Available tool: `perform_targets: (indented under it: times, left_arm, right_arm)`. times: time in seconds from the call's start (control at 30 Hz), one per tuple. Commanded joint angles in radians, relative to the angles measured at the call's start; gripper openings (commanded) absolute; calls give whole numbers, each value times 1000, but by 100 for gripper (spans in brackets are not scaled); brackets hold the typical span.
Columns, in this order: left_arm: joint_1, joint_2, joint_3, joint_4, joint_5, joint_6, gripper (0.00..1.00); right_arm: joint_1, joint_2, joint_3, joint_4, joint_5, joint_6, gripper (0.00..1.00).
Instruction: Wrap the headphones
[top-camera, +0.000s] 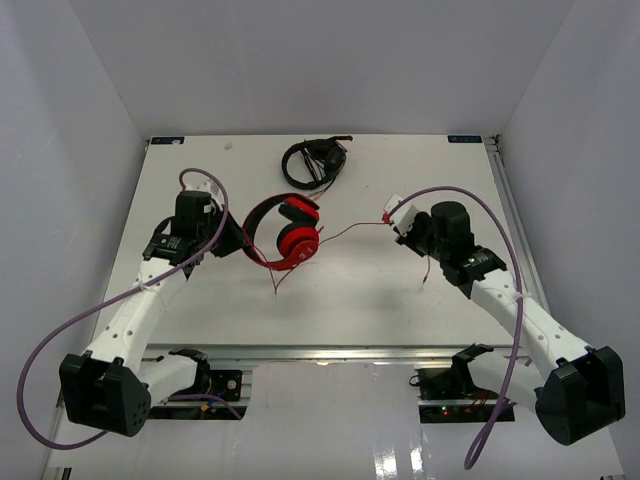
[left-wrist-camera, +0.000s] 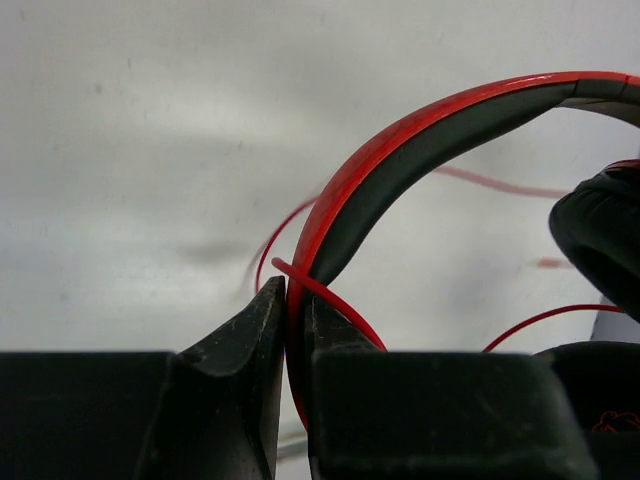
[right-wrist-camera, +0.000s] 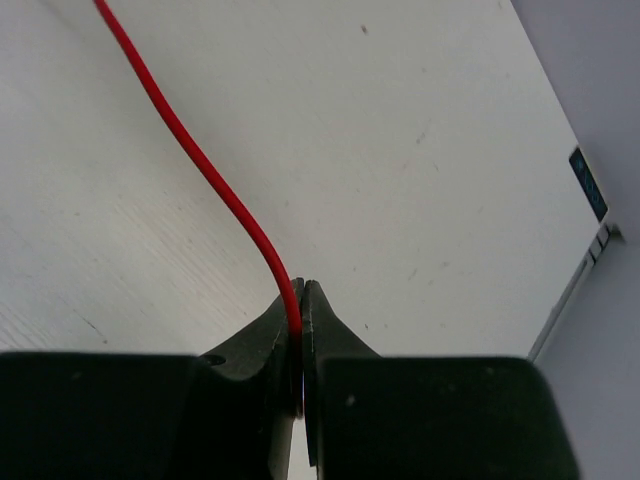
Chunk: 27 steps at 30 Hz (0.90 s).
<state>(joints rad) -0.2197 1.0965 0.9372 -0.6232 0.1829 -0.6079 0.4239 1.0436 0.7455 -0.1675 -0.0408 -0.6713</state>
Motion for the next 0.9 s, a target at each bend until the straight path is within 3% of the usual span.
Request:
perform_targets:
  times: [0.0,0.17,0.3,0.33,0.4,0.47,0.53,0.67,0.73,0.8,0.87]
  left_arm:
    - [-3,-75,-21,-166,113,246,0]
    - [-33,-34,23,-240,116,350,0]
    - [-67,14,112,-258,182,367,0]
    - [-82,27,141,-269,188,367,0]
    - [-144,53,205,-292,194,351,0]
    - [-184,73,279,-310,209,333,0]
    - [-220,89,318,-317,231,308,0]
    - [-264,117,413,-317,304,258,0]
    - [-275,122,439,-310,346,237,0]
    - [-284,123,460,-301,379,220,0]
    - [-289,128,493,-292,420,197,0]
  right_arm:
    - [-142,-66,-97,140,-20,118,8]
    - [-355,-9,-220,139,-238,11,8]
    - [-395,117,-221,57,-381,-98,11]
    - [-396,154,-206,37,-406,-109,16]
    - [-396,216,-137,-44,-480,-141,40]
    - [-398,252,-40,-195,-611,-246,71]
    - [-398,253,33,-349,-774,-404,92]
    - [-386,227,74,-532,-1142,-692,90]
    - [-342,224,64,-492,-1250,-665,90]
    - [-263,216,35,-319,-1284,-482,90]
    - [-167,190,-35,28,-1273,-155,90]
